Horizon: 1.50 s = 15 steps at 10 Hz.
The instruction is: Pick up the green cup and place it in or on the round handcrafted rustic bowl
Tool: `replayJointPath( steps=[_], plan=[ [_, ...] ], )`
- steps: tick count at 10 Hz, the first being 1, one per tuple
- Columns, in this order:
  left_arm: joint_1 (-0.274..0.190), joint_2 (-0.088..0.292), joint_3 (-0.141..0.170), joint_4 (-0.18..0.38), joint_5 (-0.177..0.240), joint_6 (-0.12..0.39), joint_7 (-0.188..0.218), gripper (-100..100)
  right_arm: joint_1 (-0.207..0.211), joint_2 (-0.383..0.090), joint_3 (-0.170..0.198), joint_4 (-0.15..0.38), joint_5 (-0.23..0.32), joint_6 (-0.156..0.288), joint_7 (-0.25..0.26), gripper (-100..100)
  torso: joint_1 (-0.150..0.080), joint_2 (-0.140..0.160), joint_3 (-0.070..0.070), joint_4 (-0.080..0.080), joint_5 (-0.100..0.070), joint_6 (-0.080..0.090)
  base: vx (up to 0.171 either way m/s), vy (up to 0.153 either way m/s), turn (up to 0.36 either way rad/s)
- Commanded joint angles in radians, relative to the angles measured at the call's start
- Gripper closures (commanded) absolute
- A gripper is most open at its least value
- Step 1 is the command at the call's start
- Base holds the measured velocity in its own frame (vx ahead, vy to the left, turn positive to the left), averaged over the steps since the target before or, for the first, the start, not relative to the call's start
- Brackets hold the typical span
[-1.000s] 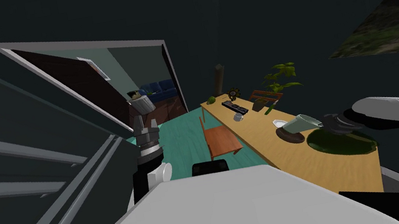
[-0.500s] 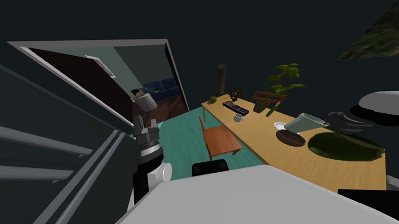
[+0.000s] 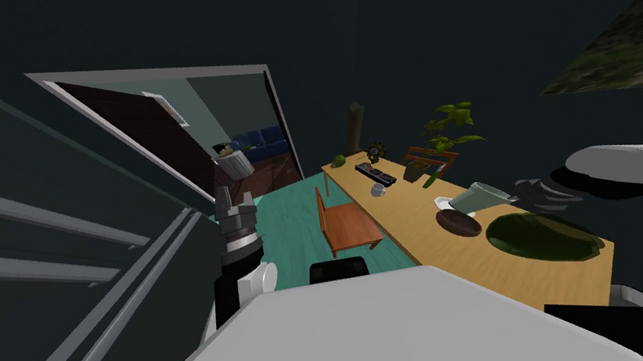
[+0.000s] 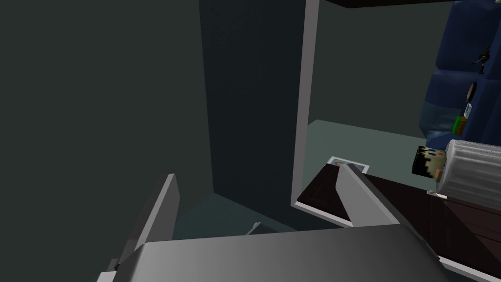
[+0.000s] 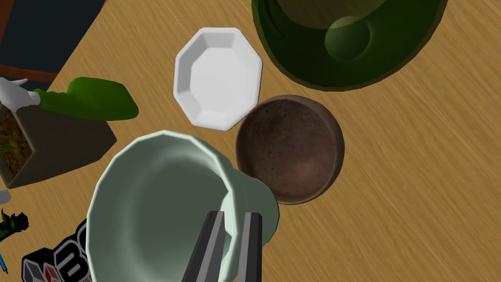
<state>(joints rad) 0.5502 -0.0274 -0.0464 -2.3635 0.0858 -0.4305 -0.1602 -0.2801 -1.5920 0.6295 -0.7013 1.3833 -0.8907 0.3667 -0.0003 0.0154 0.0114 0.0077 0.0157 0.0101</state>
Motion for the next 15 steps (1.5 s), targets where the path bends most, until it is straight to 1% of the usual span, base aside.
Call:
replayJointPath(
  steps=[1, 3, 5, 6, 8, 9, 10, 14, 15],
  plan=[
    [0.0, 0.0, 0.0, 0.0, 0.0, 0.0, 0.0, 0, -0.022, 0.01, -0.006, -0.025, 0.003, -0.023, 0.006, 100, 0.0, 0.0, 0.0, 0.0, 0.0, 0.0, -0.021, -0.17, 0.004],
    [0.0, 0.0, 0.0, 0.0, 0.0, 0.0, 0.0, 0, -0.022, 0.01, -0.006, -0.025, 0.003, -0.023, 0.006, 100, -0.003, -0.001, -0.001, 0.0, 0.0, 0.0, -0.01, -0.103, 0.031],
    [0.0, 0.0, 0.0, 0.0, 0.0, 0.0, 0.0, 0, -0.03, 0.019, -0.014, -0.056, 0.003, -0.037, 0.002, 100, 0.004, 0.0, 0.0, 0.0, 0.002, 0.0, -0.015, -0.067, -0.013],
    [0.0, 0.0, 0.0, 0.0, 0.0, 0.0, 0.0, 0, -0.033, 0.03, -0.02, -0.085, 0.008, -0.048, -0.011, 100, 0.004, 0.0, 0.0, 0.001, 0.002, 0.0, -0.013, -0.129, -0.023],
    [0.0, 0.0, 0.0, 0.0, 0.0, 0.0, 0.0, 0, -0.033, 0.042, -0.024, -0.108, 0.013, -0.056, -0.024, 100, 0.002, 0.0, 0.0, 0.001, 0.002, 0.0, -0.015, -0.093, -0.01],
    [0.0, 0.0, 0.0, 0.0, 0.0, 0.0, 0.0, 0, -0.035, 0.037, -0.024, -0.099, 0.01, -0.056, -0.015, 100, 0.004, 0.001, 0.001, 0.001, 0.003, 0.0, -0.003, -0.023, -0.001],
    [0.0, 0.0, 0.0, 0.0, 0.0, 0.0, 0.0, 0, -0.034, 0.037, -0.024, -0.102, 0.01, -0.057, -0.018, -100, 0.007, 0.0, 0.001, 0.001, 0.004, 0.0, 0.0, -0.006, 0.0],
    [0.0, 0.0, 0.0, 0.0, 0.0, 0.0, 0.0, 0, -0.034, 0.037, -0.024, -0.101, 0.01, -0.057, -0.018, -100, 0.011, 0.0, 0.001, 0.001, 0.005, 0.0, 0.0, 0.0, 0.0],
    [0.0, 0.0, 0.0, 0.0, 0.0, 0.0, 0.0, 0, -0.034, 0.037, -0.024, -0.101, 0.01, -0.057, -0.018, 0, 0.011, 0.0, 0.001, 0.001, 0.005, 0.0, 0.0, 0.0, 0.0]
  ],
)
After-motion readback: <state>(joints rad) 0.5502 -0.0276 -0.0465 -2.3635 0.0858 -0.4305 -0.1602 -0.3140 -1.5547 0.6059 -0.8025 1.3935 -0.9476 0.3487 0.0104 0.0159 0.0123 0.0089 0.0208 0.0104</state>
